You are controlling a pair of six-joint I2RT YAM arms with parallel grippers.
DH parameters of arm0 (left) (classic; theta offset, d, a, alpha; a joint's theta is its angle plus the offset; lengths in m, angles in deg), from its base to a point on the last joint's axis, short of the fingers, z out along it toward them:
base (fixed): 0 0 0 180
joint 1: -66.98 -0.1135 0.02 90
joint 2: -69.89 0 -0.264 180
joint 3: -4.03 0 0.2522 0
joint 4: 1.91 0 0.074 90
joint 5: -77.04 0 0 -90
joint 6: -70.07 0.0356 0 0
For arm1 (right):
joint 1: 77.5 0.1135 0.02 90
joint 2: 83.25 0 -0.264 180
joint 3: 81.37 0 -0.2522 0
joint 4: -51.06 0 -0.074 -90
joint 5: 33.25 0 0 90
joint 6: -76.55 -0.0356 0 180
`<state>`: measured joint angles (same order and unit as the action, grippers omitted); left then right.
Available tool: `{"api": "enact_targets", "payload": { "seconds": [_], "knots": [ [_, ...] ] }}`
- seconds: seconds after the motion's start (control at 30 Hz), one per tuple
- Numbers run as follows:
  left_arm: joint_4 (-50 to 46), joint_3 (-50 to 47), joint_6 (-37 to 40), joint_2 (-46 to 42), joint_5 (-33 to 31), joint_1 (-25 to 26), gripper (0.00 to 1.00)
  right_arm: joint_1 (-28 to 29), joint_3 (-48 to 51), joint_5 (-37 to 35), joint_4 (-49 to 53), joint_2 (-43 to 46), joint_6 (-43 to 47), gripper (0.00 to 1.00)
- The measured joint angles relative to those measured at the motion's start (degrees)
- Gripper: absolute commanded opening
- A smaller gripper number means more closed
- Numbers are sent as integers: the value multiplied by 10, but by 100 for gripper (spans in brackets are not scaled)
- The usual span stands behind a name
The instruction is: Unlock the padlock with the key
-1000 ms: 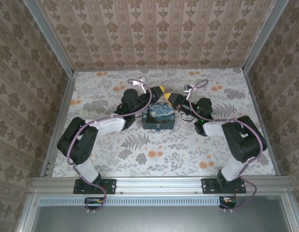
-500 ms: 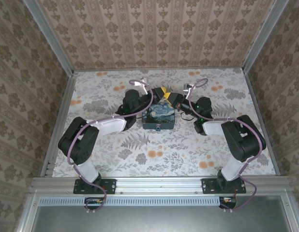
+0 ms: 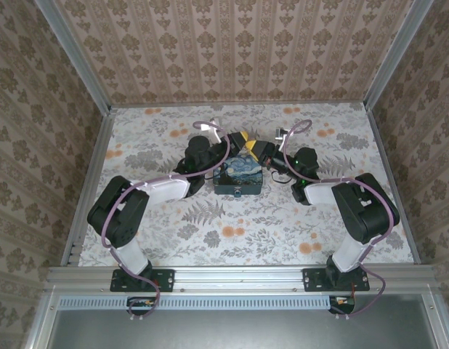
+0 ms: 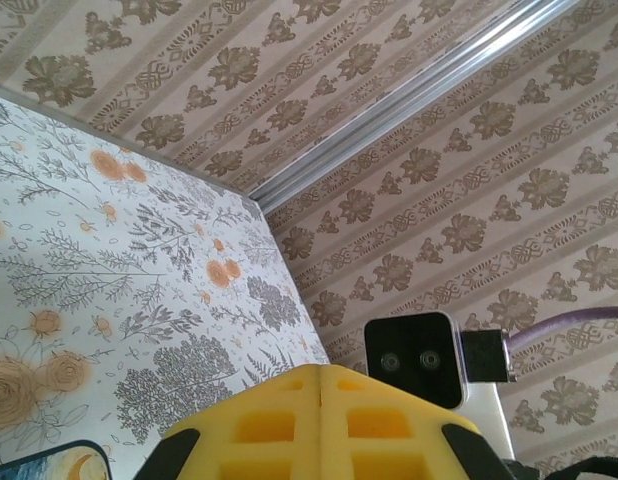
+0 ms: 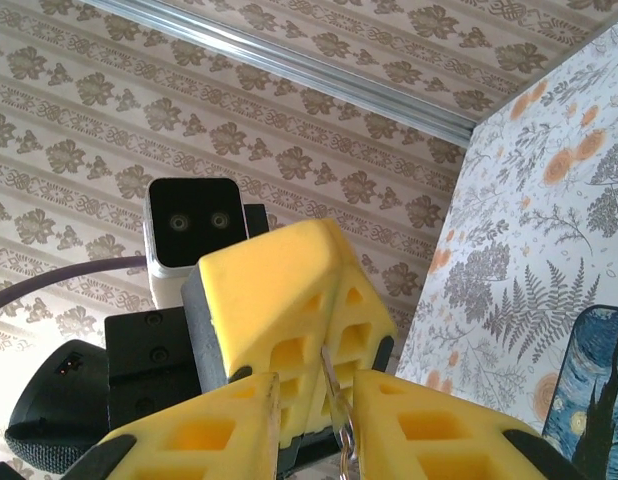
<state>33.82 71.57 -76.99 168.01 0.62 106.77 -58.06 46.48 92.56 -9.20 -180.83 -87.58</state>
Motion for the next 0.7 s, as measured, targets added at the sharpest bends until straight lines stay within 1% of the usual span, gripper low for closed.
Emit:
{"api": "enact_targets", "payload": {
  "seconds": [0.43, 0.47, 0.5, 0.57, 0.7],
  "knots": [
    [2, -5, -4, 0, -11, 0, 0, 7, 4, 0, 0, 0, 0, 27],
    [2, -5, -4, 0, -12, 0, 0, 9, 4, 0, 0, -1, 0, 28],
    [2, -5, -4, 0, -13, 0, 0, 10, 4, 0, 0, -2, 0, 31],
    [2, -5, -4, 0, -14, 0, 0, 13, 4, 0, 0, -4, 0, 34],
    [2, -5, -4, 0, -15, 0, 0, 17, 4, 0, -1, -8, 0, 35]
  ]
}}
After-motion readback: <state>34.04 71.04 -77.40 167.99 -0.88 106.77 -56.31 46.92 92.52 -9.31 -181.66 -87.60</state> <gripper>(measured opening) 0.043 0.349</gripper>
